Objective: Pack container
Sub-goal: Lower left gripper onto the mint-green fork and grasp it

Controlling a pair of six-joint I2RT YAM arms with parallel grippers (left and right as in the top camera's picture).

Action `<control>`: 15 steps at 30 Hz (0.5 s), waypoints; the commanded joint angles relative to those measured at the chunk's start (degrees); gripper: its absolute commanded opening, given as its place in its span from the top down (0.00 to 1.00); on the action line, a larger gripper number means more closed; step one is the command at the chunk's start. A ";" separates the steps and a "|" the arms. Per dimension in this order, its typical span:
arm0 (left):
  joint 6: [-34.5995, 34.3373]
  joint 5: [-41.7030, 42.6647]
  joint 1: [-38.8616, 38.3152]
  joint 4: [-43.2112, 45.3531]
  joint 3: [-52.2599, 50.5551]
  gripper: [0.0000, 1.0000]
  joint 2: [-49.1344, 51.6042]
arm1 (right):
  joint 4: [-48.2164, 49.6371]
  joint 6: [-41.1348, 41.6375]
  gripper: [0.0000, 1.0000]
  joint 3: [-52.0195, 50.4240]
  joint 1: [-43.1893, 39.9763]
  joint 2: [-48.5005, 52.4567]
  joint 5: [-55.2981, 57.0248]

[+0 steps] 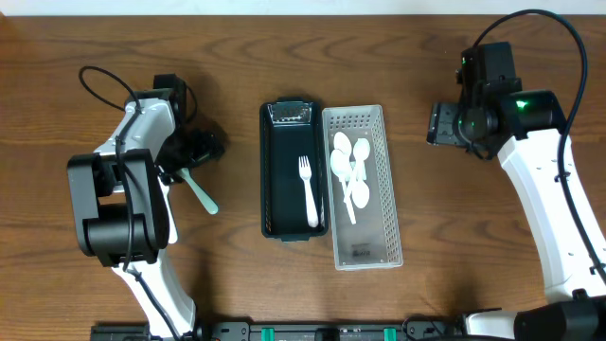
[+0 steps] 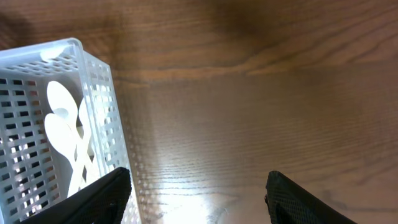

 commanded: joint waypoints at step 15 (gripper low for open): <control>0.33 -0.92 4.44 0.28 -1.22 0.50 0.46 | -0.66 -0.66 0.28 -0.22 -0.28 0.15 0.83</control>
